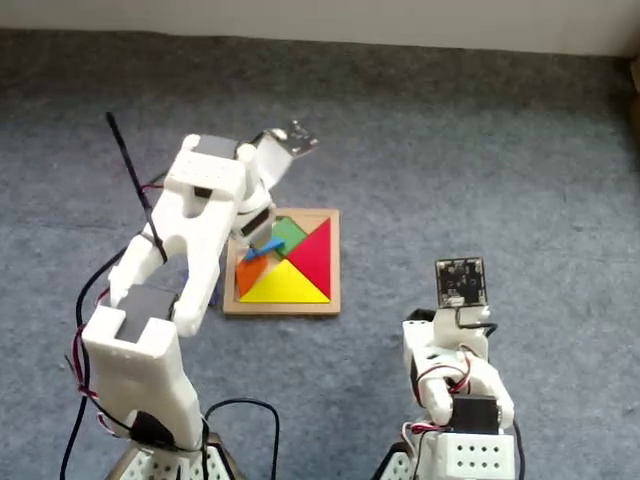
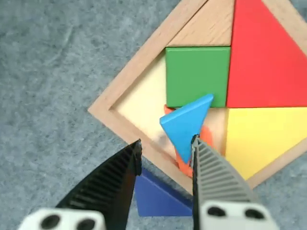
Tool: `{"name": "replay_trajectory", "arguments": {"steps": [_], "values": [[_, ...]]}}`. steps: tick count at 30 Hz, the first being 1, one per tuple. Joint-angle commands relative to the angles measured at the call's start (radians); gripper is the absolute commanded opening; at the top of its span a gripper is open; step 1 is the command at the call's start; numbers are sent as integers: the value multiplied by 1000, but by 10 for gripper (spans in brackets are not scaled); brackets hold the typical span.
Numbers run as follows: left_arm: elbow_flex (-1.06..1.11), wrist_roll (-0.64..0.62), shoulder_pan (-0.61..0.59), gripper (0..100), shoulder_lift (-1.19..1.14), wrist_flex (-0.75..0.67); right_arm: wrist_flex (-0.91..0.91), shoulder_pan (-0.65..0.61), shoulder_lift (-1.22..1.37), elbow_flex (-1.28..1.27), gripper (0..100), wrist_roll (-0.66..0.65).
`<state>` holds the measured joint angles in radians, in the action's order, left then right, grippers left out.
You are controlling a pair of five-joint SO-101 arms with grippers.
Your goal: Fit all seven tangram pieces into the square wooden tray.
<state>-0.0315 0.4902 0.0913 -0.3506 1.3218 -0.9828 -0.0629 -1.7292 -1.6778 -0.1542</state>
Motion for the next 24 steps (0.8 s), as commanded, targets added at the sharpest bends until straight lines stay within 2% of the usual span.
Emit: {"name": "replay_trajectory", "arguments": {"steps": [1, 7, 14, 19, 24], "values": [[4, 9, -41, 171, 82, -9, 2, 12, -15, -147, 5, 6], [81, 14, -44, 171, 87, -18, 2, 12, -15, -147, 5, 6], [88, 17, -62, 175, 81, -146, 2, 12, -15, -147, 5, 6], [77, 97, -64, 175, 38, -173, 2, 12, -15, -147, 5, 6], [76, 124, -64, 173, 18, -175, 2, 12, -15, -147, 5, 6]]}}
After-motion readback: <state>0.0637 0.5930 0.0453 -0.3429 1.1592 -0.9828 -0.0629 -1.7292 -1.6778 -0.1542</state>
